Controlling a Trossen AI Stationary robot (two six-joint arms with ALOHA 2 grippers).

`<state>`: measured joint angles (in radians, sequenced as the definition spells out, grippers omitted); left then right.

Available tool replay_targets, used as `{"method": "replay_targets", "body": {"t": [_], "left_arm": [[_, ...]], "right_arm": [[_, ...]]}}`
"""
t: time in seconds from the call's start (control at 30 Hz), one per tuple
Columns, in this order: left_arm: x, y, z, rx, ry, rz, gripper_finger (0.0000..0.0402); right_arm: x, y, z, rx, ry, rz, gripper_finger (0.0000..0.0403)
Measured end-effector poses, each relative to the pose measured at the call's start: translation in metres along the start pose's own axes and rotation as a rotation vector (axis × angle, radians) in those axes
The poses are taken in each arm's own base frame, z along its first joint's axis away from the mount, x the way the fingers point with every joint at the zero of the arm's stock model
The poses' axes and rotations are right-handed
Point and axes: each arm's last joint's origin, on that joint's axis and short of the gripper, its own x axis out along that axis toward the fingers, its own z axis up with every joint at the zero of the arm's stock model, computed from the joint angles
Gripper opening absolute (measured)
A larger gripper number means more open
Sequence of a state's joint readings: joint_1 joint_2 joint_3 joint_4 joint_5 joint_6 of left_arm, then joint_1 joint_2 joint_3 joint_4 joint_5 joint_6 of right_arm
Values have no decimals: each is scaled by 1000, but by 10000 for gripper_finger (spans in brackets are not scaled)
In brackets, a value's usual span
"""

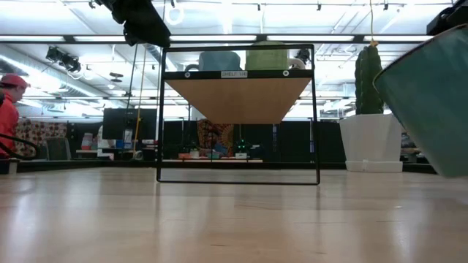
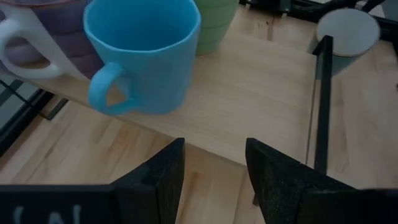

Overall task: Place coffee mugs
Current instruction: Put the light blue mug on the shelf

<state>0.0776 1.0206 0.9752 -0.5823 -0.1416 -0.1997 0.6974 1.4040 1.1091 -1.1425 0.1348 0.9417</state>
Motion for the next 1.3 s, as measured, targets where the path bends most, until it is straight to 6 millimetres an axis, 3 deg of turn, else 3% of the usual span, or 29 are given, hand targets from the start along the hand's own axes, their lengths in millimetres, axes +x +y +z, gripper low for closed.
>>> {"method": "replay_targets", "body": {"t": [0.5, 0.77, 1.3], "left_arm": [[-2, -12, -5, 20, 36, -52, 176], [-2, -13, -6, 22, 36, -54, 176], [-2, -12, -5, 24, 34, -53, 176]], "right_arm": [[-1, -3, -25, 43, -233, -67, 68], [-22, -22, -34, 54, -386, -98, 68], [-61, -72, -15, 17, -624, -112, 67]]}}
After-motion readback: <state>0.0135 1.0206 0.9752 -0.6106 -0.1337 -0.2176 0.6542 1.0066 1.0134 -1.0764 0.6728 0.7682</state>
